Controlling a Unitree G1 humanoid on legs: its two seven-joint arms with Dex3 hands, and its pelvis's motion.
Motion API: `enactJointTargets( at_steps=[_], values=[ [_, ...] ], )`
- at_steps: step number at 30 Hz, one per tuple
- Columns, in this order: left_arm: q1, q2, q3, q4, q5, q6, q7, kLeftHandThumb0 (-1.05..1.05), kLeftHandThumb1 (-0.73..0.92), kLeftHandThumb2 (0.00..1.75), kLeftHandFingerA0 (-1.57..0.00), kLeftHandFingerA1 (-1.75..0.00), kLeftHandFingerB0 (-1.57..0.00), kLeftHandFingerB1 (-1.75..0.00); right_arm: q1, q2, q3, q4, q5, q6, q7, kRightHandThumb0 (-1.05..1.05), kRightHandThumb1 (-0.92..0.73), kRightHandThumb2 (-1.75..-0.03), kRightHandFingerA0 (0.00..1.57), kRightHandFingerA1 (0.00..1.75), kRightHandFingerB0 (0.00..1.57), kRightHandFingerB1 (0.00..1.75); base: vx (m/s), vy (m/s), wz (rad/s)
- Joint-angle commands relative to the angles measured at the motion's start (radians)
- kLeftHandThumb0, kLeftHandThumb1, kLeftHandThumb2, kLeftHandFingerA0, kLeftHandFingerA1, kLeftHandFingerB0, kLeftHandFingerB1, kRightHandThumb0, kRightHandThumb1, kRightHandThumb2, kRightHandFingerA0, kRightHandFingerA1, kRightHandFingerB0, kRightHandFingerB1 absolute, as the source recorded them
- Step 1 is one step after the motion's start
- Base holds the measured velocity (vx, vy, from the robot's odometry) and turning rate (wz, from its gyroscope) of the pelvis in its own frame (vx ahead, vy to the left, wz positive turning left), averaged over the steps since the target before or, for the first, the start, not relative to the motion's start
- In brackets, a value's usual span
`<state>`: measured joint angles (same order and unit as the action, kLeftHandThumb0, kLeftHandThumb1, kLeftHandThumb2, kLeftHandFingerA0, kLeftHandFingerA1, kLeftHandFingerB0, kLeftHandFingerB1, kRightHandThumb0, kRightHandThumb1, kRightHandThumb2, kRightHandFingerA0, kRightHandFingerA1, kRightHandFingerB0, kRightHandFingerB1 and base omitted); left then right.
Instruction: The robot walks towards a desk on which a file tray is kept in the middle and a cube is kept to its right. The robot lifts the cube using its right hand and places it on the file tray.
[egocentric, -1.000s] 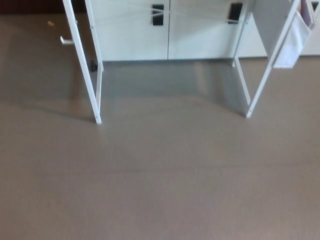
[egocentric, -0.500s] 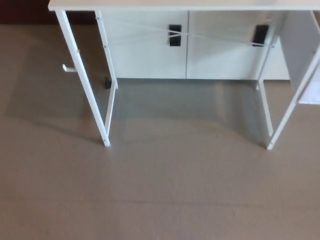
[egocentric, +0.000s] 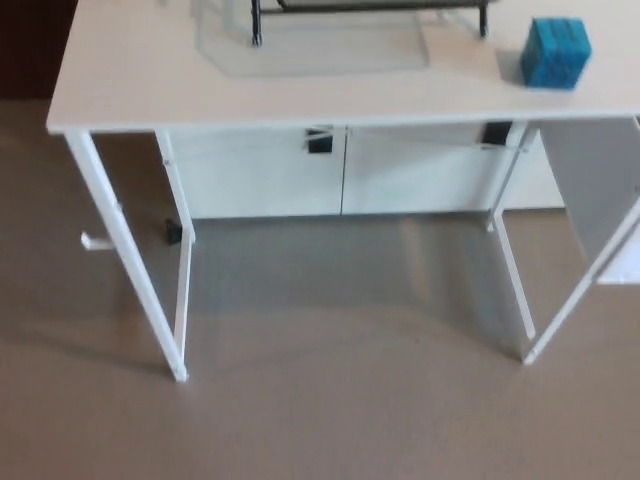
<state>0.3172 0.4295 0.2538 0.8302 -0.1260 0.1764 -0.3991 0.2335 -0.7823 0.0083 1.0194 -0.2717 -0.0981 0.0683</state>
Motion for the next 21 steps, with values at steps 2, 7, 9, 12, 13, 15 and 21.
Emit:
enactJointTargets(
  at_steps=[2,7,9,12,13,15,21],
  values=[
    [-0.010,0.003,0.003,0.034,-0.001,0.005,0.009,-0.68,0.72,0.97,0.00,-0.19,0.00,-0.12,0.021,-0.017,-0.018,-0.023,0.022,-0.017,0.024,-0.77,-0.62,-0.89,0.34,0.46,0.11,0.37,0.27,-0.055,0.12],
    [-0.004,0.002,0.013,0.017,-0.013,0.026,0.004,-0.68,0.71,0.97,0.00,-0.21,0.00,-0.14,0.026,-0.015,0.000,-0.038,-0.014,0.002,-0.021,-0.79,-0.63,-0.90,0.51,0.51,0.16,0.40,0.40,-0.140,0.19],
    [0.005,-0.001,0.010,0.009,-0.008,0.003,0.002,-0.64,0.70,0.98,0.00,-0.27,0.00,-0.20,0.016,-0.010,-0.009,-0.015,-0.001,-0.024,-0.025,-0.74,-0.73,-0.63,0.54,0.39,0.20,0.29,0.42,-0.161,0.42],
    [0.025,-0.008,0.023,-0.031,-0.024,0.026,0.005,-0.67,0.72,0.99,0.00,-0.23,0.00,-0.17,-0.014,-0.011,0.007,0.022,-0.015,-0.025,-0.014,-0.79,-0.62,-0.91,0.36,0.47,0.09,0.37,0.30,-0.079,0.02],
    [0.035,-0.009,0.022,-0.049,-0.024,0.028,0.004,-0.67,0.72,0.99,0.00,-0.23,0.00,-0.17,-0.022,-0.009,0.006,0.029,-0.009,-0.017,-0.001,-0.79,-0.62,-0.91,0.36,0.47,0.09,0.37,0.25,-0.039,-0.05],
    [0.029,-0.010,0.010,-0.032,-0.004,0.007,0.022,-0.64,0.71,0.99,0.00,-0.26,0.00,-0.19,-0.041,-0.011,0.012,0.049,-0.009,-0.021,0.012,-0.78,-0.63,-0.90,0.44,0.49,0.11,0.37,0.19,0.003,-0.09],
    [0.004,-0.005,0.016,0.007,-0.012,0.010,0.008,-0.67,0.71,0.97,0.00,-0.21,0.00,-0.15,-0.057,-0.009,0.015,0.094,-0.003,-0.066,-0.011,-0.76,-0.75,-0.63,0.52,0.38,0.18,0.28,0.18,0.101,-0.09]
  ],
)
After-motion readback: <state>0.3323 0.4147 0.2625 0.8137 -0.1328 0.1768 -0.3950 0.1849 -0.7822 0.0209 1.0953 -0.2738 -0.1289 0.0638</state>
